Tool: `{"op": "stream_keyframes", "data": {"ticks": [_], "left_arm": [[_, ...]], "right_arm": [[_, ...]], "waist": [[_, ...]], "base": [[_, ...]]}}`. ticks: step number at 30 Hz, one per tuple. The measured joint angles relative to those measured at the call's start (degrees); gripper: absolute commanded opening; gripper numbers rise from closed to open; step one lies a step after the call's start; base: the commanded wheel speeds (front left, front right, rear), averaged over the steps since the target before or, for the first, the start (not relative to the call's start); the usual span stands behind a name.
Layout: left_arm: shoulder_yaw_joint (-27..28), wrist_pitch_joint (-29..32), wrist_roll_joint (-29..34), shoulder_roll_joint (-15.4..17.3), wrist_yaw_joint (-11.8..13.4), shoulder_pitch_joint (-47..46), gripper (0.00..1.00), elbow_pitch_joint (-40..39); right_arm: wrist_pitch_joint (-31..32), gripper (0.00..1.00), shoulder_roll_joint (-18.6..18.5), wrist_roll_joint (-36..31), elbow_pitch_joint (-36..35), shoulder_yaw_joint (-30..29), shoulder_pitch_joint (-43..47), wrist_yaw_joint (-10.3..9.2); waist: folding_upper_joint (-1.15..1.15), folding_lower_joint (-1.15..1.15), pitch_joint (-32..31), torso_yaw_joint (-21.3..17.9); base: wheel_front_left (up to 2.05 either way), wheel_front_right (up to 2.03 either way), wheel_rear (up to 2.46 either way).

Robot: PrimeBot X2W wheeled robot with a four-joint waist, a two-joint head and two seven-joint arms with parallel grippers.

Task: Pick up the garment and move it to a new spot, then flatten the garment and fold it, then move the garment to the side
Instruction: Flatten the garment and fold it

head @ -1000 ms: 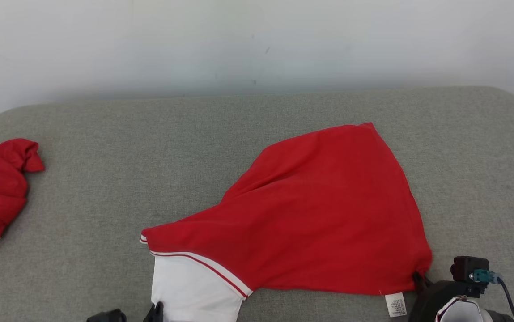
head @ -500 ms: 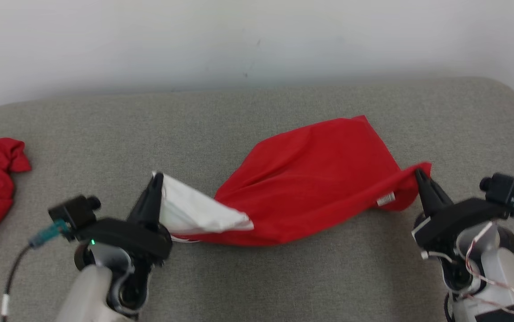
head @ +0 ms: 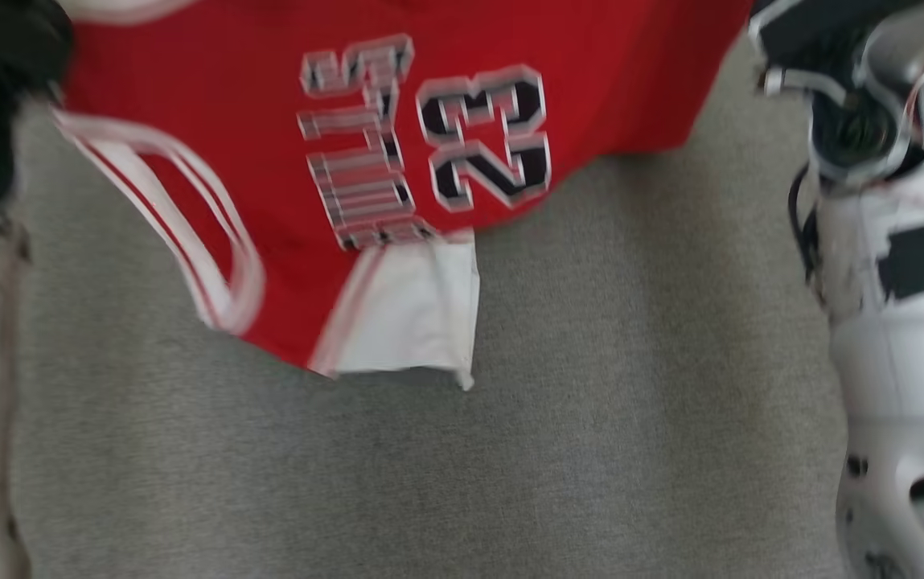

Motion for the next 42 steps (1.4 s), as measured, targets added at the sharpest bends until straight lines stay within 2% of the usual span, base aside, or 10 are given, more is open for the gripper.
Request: {"op": "stream_keyframes", "data": {"ticks": [6,7,10,13,16,23,26,30,35,42], "left_arm": [[-1.30,-3.89,5.42,3.52,-0.59,-14.01,0.00,-0.78],[-1.78,-6.42,7.21,4.00,-0.93,-18.60,0.00,-1.37],[-3.48,-9.40,10.06,4.82,-1.80,-24.30,0.00,-1.78],[-3.86,-11.93,10.68,4.98,-2.10,-26.67,0.00,-1.55],[-4.04,-17.09,11.88,5.13,-2.53,-30.28,0.00,-1.18],[-5.02,-20.84,14.73,5.50,-3.04,-36.97,0.00,-3.08],[-4.97,-21.13,14.32,4.63,-3.12,-36.61,0.00,-3.59],[-6.12,-21.20,12.78,3.90,-3.31,-31.49,0.00,-2.03],[-8.77,-21.20,8.31,3.33,-3.46,-23.43,0.00,-1.27],[-11.20,-21.21,-0.10,4.68,-3.47,-10.61,0.00,-6.86]], "right_arm": [[-8.29,0.00,0.49,-0.26,6.82,-1.86,-15.02,0.00],[-11.15,0.00,0.62,0.49,8.54,-3.26,-19.72,0.00],[-15.50,0.00,0.60,0.48,10.93,-4.59,-25.83,0.00],[-18.59,0.00,0.53,0.41,12.38,-4.83,-28.72,0.00],[-23.85,0.00,0.24,0.23,14.79,-4.59,-32.50,0.00],[-27.09,0.00,-2.46,0.43,12.67,-4.48,-36.29,0.00],[-27.17,0.00,-3.67,-0.15,11.50,-4.81,-35.84,0.00],[-27.29,0.00,-4.47,-1.66,10.48,-2.82,-31.59,0.00],[-27.28,0.00,-5.82,-1.14,10.65,3.19,-25.32,0.00],[-26.81,0.00,-9.72,4.10,8.65,13.02,-17.33,0.00]], "waist": [[0.00,0.00,7.13,-1.69],[0.00,0.00,9.30,-2.12],[-0.01,-0.01,12.27,-2.65],[-0.01,-0.01,13.92,-3.03],[0.00,0.00,15.90,-4.02],[-0.02,-0.02,17.11,-5.34],[-0.02,-0.02,17.84,-5.20],[-0.02,-0.02,18.79,-4.50],[-0.02,-0.02,19.02,-2.84],[-0.02,-0.02,16.20,-1.04]], "base": [[0.00,0.00,0.00],[0.00,0.00,0.00],[0.00,0.00,0.00],[0.00,0.00,0.00],[0.00,0.00,0.00],[0.00,0.00,0.00],[0.00,0.00,0.00],[0.00,0.00,0.00],[0.00,0.00,0.00],[0.00,0.00,0.00]]}}
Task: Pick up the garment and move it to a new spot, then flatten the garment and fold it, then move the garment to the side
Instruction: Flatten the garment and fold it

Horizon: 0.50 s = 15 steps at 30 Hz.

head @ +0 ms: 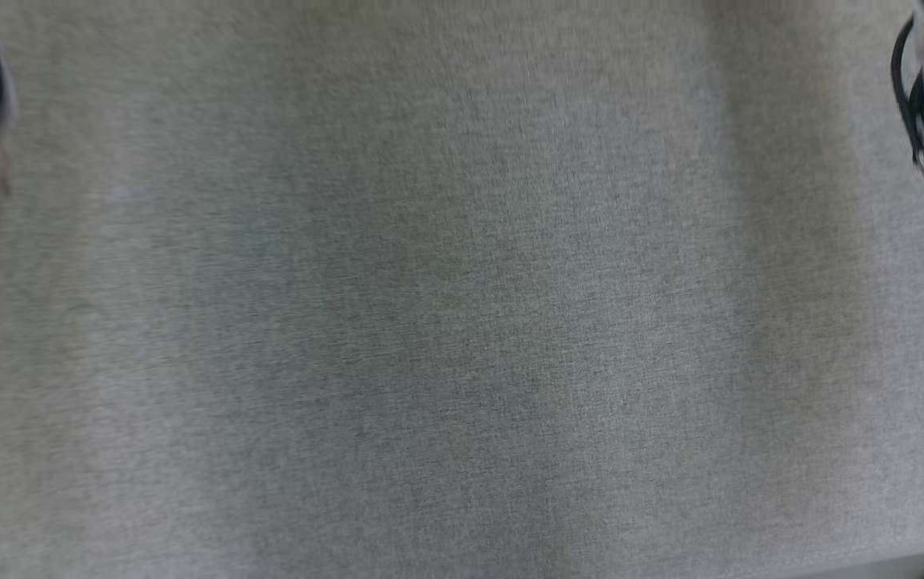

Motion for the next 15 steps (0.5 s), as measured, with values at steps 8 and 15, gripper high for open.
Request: {"op": "stream_keyframes", "data": {"ticks": [8,15], "left_arm": [[0.93,-0.01,-4.27,1.16,0.00,14.06,0.00,-4.43],[-0.05,-0.09,-6.36,-0.19,0.00,29.73,0.00,-6.64]], "right_arm": [[-0.31,0.00,-5.12,3.69,-2.85,3.85,5.10,0.00],[6.27,0.00,-6.22,4.15,2.94,8.99,16.77,0.00]], "waist": [[-0.01,-0.01,-6.13,1.89],[-0.01,-0.01,-12.73,3.57]], "base": [[0.00,0.00,0.00],[0.00,0.00,0.00]]}}
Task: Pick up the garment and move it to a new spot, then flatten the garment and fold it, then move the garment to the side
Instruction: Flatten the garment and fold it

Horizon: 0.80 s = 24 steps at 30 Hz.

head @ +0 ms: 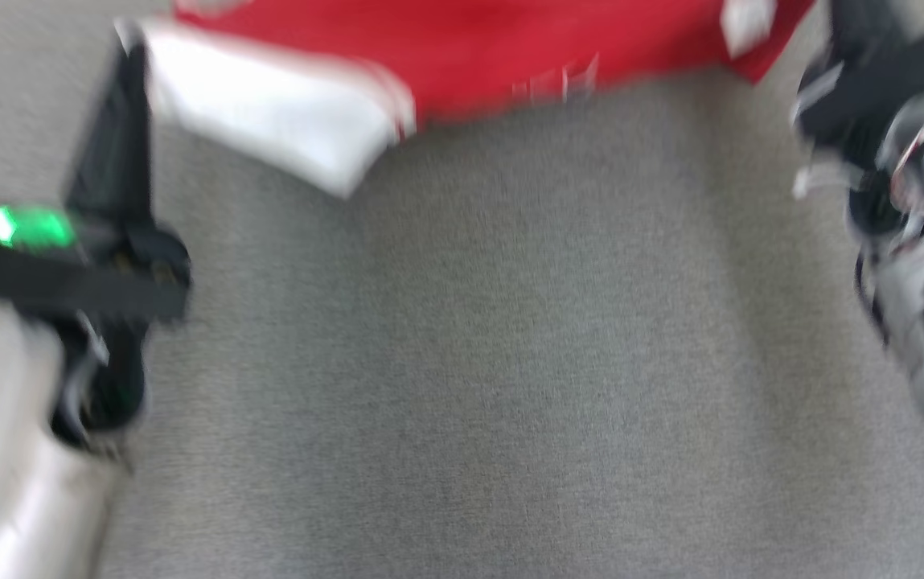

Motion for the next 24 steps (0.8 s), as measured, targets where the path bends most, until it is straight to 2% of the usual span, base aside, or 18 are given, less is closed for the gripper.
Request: {"op": "stream_keyframes", "data": {"ticks": [6,14,18,24], "left_arm": [[-0.34,0.00,-2.10,-1.31,1.04,14.11,0.00,-3.98],[-1.21,0.02,-4.77,-3.11,4.22,30.67,0.00,-9.78],[-1.12,0.02,-5.12,-4.31,5.57,36.51,0.00,-11.21],[-1.87,0.02,-4.60,-6.01,6.70,42.38,0.00,-10.68]], "right_arm": [[4.56,0.00,-1.45,2.59,0.26,0.41,12.47,0.00],[1.74,0.00,-2.44,-0.44,-0.64,-8.99,26.55,0.02],[-1.41,0.00,-0.45,-3.21,-3.27,-16.57,33.56,0.09],[-2.23,0.00,6.27,-6.70,-6.45,-28.86,43.39,0.18]], "waist": [[0.00,0.00,-6.08,1.17],[-0.01,0.00,-13.54,2.13],[-0.01,0.00,-16.22,2.42],[-0.01,0.00,-18.42,2.67]], "base": [[0.00,0.00,0.00],[0.00,0.00,0.00],[0.00,0.00,0.00],[0.00,0.00,0.00]]}}
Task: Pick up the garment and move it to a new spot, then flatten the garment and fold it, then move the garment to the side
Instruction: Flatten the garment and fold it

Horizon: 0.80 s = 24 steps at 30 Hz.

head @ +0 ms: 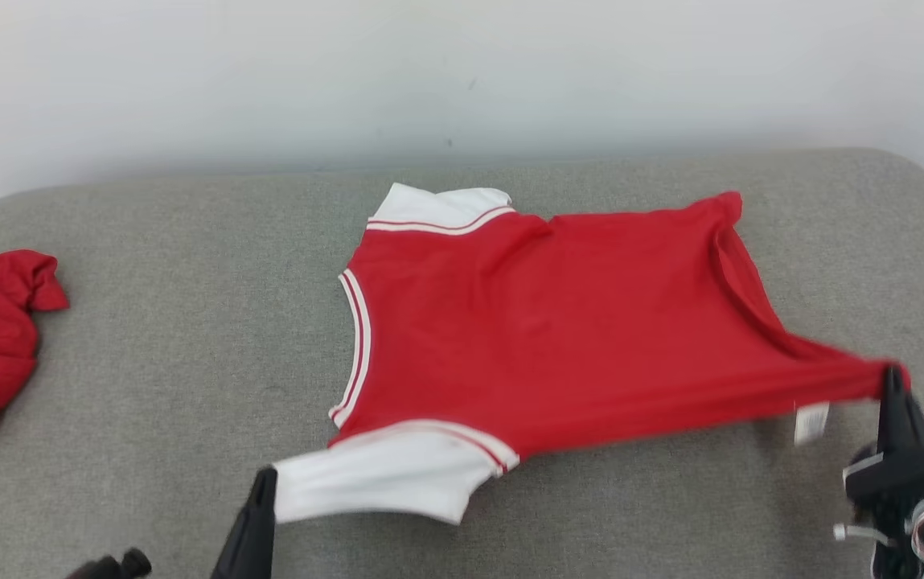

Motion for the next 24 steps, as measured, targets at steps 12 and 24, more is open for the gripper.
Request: {"op": "stream_keyframes", "data": {"ticks": [12,24], "left_arm": [[-2.43,5.26,-0.41,1.66,3.93,7.01,0.00,3.01],[-3.48,9.71,-1.57,3.16,6.78,10.53,0.00,1.36]], "right_arm": [[9.66,0.00,9.75,-11.31,-6.53,-13.61,11.54,0.00],[16.77,0.00,10.98,-14.64,-13.33,-16.90,16.27,0.00]], "waist": [[0.01,0.01,-2.97,-0.01],[0.01,0.01,-4.35,-0.50]], "base": [[0.00,0.00,0.00],[0.00,0.00,0.00]]}}
